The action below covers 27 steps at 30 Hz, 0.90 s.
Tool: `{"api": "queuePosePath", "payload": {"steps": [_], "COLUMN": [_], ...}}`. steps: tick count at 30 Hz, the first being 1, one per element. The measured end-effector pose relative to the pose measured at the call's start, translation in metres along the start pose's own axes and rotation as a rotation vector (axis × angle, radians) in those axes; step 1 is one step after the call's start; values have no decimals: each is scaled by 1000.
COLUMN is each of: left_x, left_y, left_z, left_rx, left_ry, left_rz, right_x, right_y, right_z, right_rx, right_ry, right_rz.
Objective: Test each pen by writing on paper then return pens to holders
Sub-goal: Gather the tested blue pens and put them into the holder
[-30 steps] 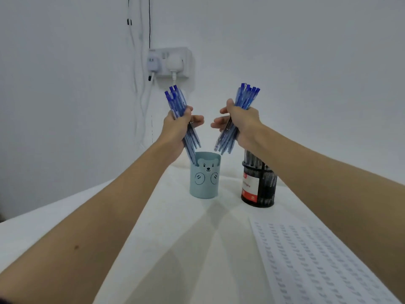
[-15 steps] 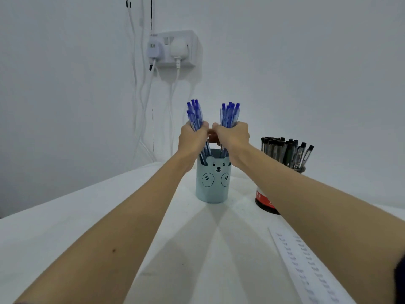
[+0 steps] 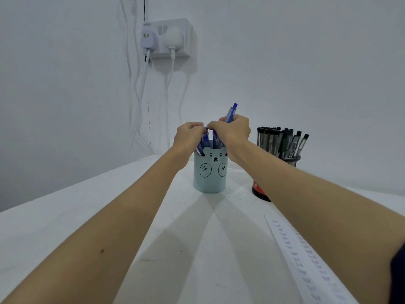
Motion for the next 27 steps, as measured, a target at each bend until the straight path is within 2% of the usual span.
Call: {"api": "queuePosePath", "payload": {"steps": [8,14,17,21,25,27], "left_x": [-1,1,2,4,11,13], "left_y": [-6,-16,-17,-16,-18,-18], "left_z": [13,8,5,3,1,3], "left_rx": [-41,-100,-110,-107,-117,-107], "left_ry": [-70,-4,-42,-130,-94,-47], "left_rz": [-4,-53,-29,3,-36,-48], "right_x": [-17,5,18,11,24,21], "right_y": [-4,-5,-8,-5,-14,-16], "right_z": [-29,0,8,-3,9,7], "right_rx": [-34,81,57,-45,-12,4], "right_ry": [3,-190,-232,-131,-235,-199], "right_rz": [-15,-191,-272,-151,-228,-216]}}
Point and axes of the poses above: each hand's wrist, its own y-axis towards the middle knuckle, its own x-axis out of the palm, z = x × y, the point moved 8 cm from there along y, towards the middle knuckle, and after that the axes turned 14 degrees about -y, right-handed, at the moved point
